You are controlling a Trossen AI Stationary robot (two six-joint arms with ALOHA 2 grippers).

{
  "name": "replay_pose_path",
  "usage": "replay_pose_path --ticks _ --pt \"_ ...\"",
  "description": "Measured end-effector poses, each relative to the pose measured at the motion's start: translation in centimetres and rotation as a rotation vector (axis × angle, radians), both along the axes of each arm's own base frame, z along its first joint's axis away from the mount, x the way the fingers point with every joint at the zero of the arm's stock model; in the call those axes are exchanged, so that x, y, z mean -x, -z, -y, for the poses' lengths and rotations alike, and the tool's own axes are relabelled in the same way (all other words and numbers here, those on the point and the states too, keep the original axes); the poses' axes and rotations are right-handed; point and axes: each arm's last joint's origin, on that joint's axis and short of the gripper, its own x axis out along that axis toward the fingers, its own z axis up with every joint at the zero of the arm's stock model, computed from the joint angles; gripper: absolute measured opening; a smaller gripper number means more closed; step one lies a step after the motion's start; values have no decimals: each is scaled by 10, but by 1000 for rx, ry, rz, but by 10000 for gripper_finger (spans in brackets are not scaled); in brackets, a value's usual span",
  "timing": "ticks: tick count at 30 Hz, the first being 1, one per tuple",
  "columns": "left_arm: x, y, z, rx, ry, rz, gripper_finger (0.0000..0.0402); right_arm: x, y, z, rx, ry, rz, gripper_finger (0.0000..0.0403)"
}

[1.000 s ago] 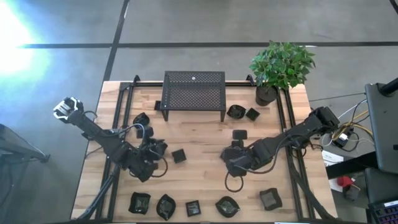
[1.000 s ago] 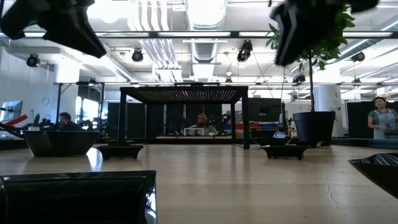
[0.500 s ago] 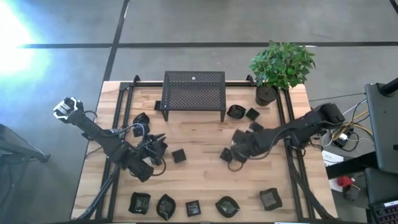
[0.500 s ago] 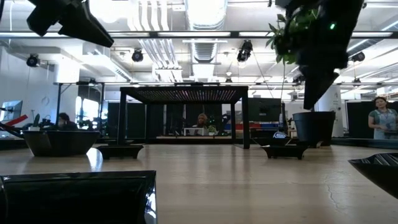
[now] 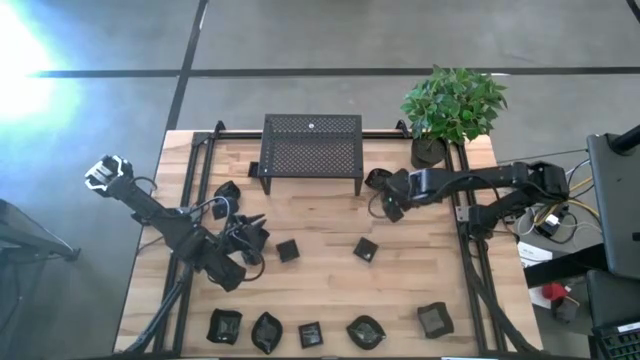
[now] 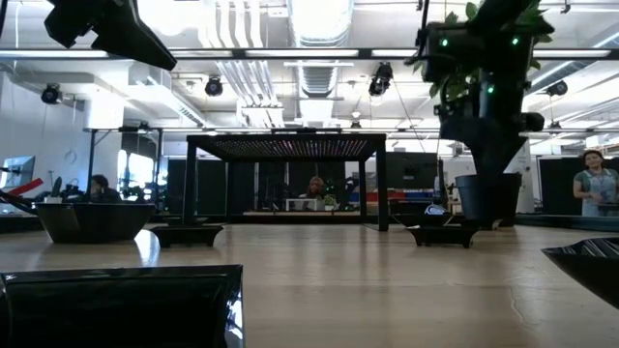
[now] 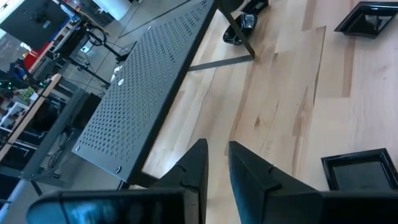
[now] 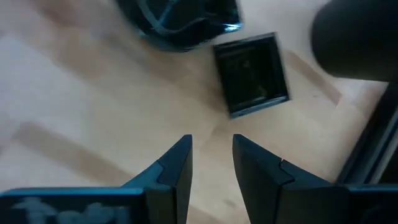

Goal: Pick & Place Mini shaped plates
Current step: Stack the black square plate on top of the other black square plate

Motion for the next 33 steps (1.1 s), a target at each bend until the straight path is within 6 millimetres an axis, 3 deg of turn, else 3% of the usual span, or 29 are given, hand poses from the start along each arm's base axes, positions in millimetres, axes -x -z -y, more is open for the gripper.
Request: replay_pose_path --ticks 11,33 --pt "0 0 0 0 0 -1 60 -3 23 33 -11 -74 57 109" --pt "0 1 0 3 0 -2 60 -9 55 45 -33 -95 -100 109"
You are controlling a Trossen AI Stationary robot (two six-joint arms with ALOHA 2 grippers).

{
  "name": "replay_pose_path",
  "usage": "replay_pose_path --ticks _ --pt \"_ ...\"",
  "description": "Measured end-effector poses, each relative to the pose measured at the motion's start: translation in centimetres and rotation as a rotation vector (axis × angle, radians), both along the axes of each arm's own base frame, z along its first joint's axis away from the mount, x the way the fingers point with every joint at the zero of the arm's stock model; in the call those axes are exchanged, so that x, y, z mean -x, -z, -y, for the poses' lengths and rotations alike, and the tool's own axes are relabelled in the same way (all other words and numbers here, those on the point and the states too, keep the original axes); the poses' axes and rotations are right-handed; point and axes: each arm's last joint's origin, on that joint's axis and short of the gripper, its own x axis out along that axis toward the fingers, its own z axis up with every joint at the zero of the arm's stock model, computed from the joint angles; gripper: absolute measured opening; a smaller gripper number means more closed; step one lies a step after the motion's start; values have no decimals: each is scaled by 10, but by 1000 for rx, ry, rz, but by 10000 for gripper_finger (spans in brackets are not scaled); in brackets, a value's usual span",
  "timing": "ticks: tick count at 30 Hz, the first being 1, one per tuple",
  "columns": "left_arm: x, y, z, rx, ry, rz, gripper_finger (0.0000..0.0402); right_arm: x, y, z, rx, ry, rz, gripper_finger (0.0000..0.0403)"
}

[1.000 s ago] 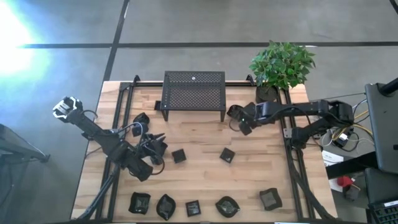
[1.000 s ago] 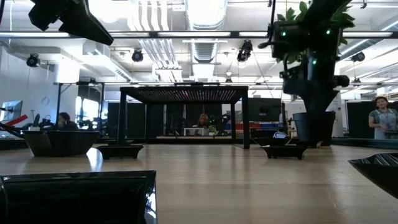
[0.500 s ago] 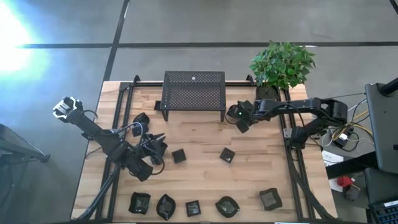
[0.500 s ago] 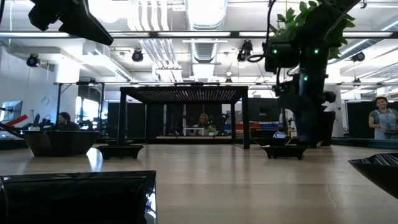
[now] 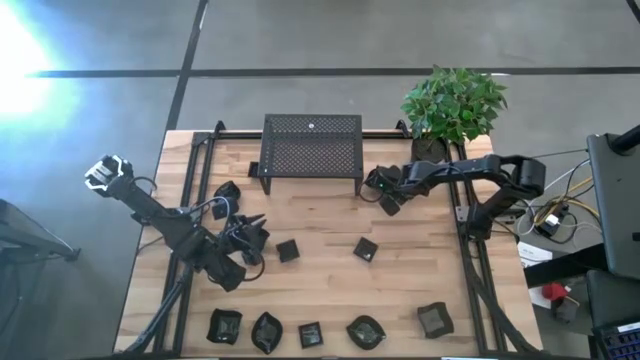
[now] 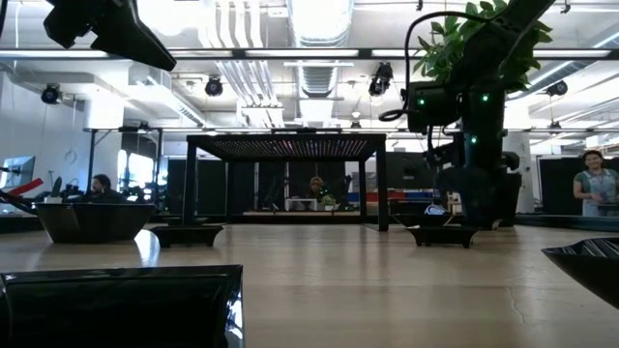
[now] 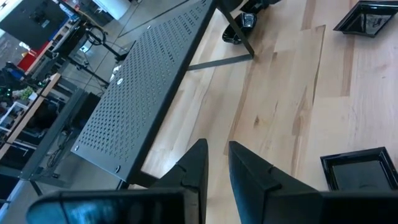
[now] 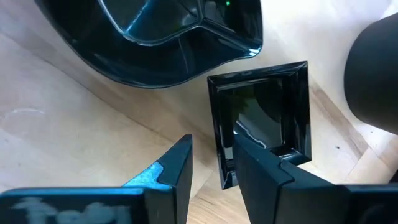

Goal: Pick & Place Mini shaped plates
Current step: Stack the black square plate on top of the other black square plate

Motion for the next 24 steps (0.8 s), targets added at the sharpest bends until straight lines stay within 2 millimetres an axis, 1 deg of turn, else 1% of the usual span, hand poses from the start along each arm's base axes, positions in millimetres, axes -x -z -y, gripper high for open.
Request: replay_pose_path --ticks 5,16,24 --pt "0 0 0 1 0 0 60 0 1 0 6 0 -5 100" --pt "0 0 0 2 0 -1 60 0 0 1 23 3 -13 47" --pt "0 0 0 3 1 -1 60 1 1 1 22 -14 -20 44"
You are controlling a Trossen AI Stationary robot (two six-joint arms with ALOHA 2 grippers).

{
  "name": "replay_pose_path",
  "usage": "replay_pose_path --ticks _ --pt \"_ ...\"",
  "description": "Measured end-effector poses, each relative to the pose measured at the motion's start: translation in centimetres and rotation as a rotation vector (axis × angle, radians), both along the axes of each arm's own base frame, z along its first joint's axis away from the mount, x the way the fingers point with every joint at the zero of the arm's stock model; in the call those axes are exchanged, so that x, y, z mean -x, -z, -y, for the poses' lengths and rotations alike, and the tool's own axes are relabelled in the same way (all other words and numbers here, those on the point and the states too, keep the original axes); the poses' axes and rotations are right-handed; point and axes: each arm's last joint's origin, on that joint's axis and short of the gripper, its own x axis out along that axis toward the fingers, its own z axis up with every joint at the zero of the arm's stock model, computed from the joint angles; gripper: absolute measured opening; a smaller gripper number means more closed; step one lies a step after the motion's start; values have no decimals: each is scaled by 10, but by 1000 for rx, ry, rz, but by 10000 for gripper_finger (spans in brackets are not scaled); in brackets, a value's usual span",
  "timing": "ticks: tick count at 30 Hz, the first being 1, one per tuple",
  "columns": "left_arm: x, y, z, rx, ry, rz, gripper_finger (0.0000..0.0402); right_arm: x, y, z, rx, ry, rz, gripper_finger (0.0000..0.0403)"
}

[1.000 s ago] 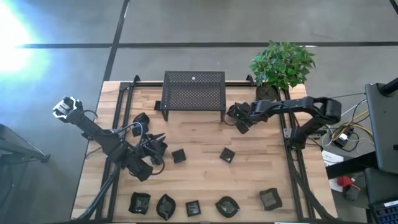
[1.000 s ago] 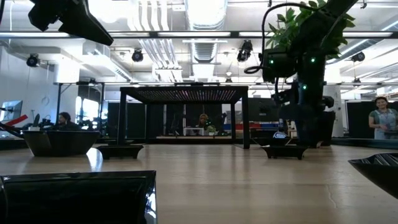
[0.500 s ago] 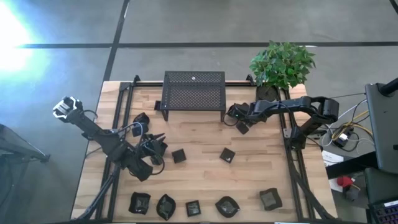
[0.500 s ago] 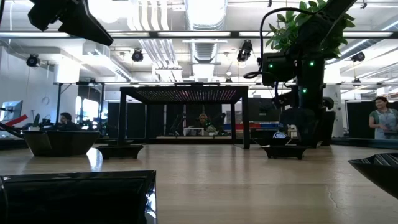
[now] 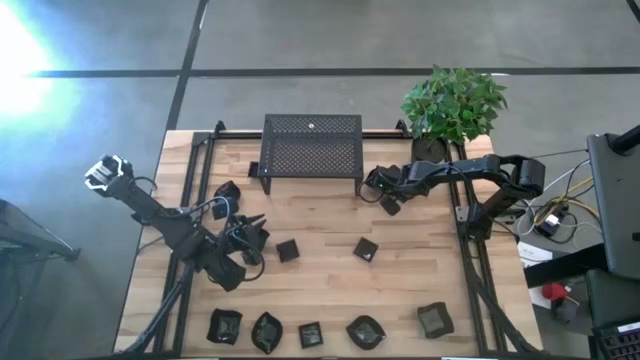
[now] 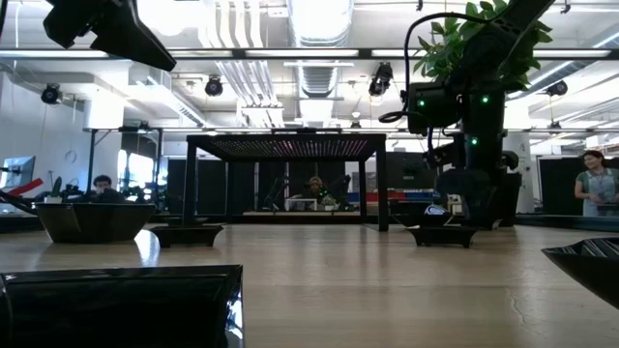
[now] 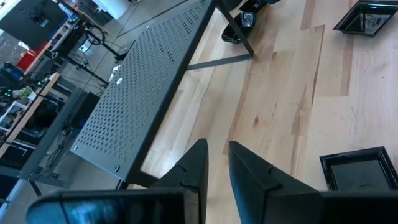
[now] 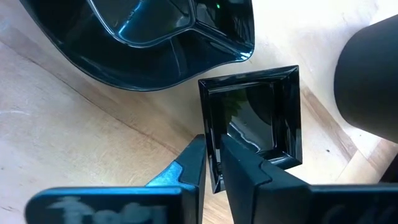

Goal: Pick & Place Mini shaped plates
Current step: Stack the black square plate on top of the other black square plate

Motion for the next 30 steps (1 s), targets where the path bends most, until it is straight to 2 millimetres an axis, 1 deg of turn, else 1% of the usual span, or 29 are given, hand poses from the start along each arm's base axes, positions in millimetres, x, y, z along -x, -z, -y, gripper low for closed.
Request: replay_pose_path --ticks 10,17,26,30 --pt "0 0 0 0 0 0 60 0 0 0 1 -7 2 43" --pt "0 0 0 0 0 0 60 0 0 0 17 -10 -3 11" --pt "0 0 0 2 1 -2 60 0 -1 -2 16 -35 -26 8" --pt "0 0 0 2 1 -2 60 -4 -7 -7 22 -55 -6 8"
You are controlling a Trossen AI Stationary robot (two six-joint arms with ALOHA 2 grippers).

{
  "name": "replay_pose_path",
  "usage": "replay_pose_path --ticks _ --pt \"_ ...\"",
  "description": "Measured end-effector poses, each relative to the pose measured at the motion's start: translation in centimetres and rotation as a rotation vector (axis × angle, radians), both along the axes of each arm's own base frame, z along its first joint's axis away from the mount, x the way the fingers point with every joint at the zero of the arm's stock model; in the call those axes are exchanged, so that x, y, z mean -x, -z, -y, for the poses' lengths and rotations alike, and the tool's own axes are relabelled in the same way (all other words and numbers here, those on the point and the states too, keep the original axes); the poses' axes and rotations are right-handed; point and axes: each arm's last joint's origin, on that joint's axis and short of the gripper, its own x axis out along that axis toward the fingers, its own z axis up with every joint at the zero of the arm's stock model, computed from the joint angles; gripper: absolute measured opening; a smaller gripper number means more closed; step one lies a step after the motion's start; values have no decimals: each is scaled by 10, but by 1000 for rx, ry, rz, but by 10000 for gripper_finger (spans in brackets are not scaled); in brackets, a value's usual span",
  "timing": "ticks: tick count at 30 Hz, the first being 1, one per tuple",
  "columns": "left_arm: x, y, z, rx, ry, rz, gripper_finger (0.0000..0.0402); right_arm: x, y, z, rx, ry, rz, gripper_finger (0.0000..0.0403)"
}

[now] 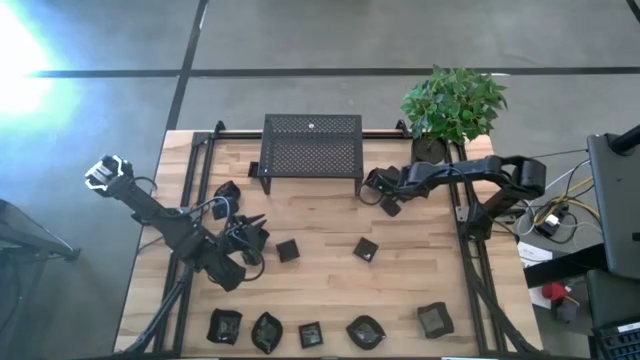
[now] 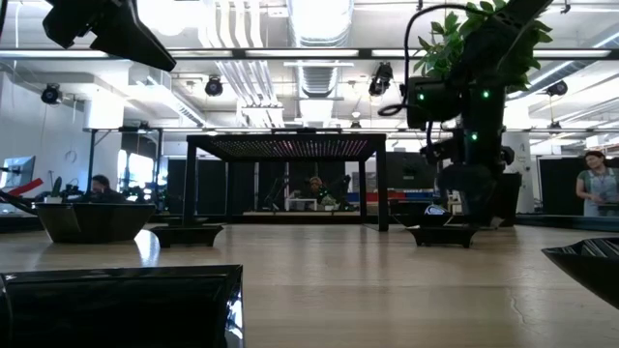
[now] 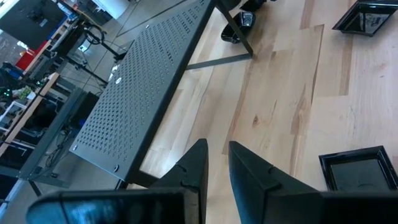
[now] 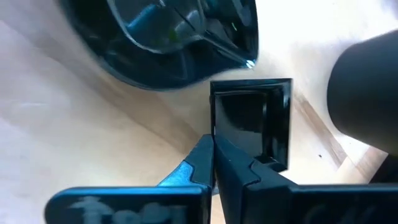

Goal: Pick & Place Mini shaped plates
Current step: Stack the black square plate on top of the other black square plate

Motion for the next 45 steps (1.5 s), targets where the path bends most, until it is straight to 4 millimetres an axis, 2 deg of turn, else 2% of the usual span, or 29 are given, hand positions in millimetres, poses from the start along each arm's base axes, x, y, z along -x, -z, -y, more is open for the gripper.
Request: replay_pose_path --ticks 8,17,31,35,40,45 --pt "0 0 0 0 0 0 60 -11 -19 -16 -9 -9 -12 8" --pt "0 0 0 14 6 -10 60 -26 -35 -43 2 -47 41 8" --pt "0 0 0 14 6 -10 60 -46 -62 -107 -12 -111 199 8" --pt "0 0 0 14 6 -10 60 -43 -58 -117 6 -104 204 8" --pt "0 0 0 17 4 -7 60 -38 -40 -120 5 -77 151 8" --pt "0 1 0 16 5 -9 60 -42 -22 -123 -34 -84 77 8"
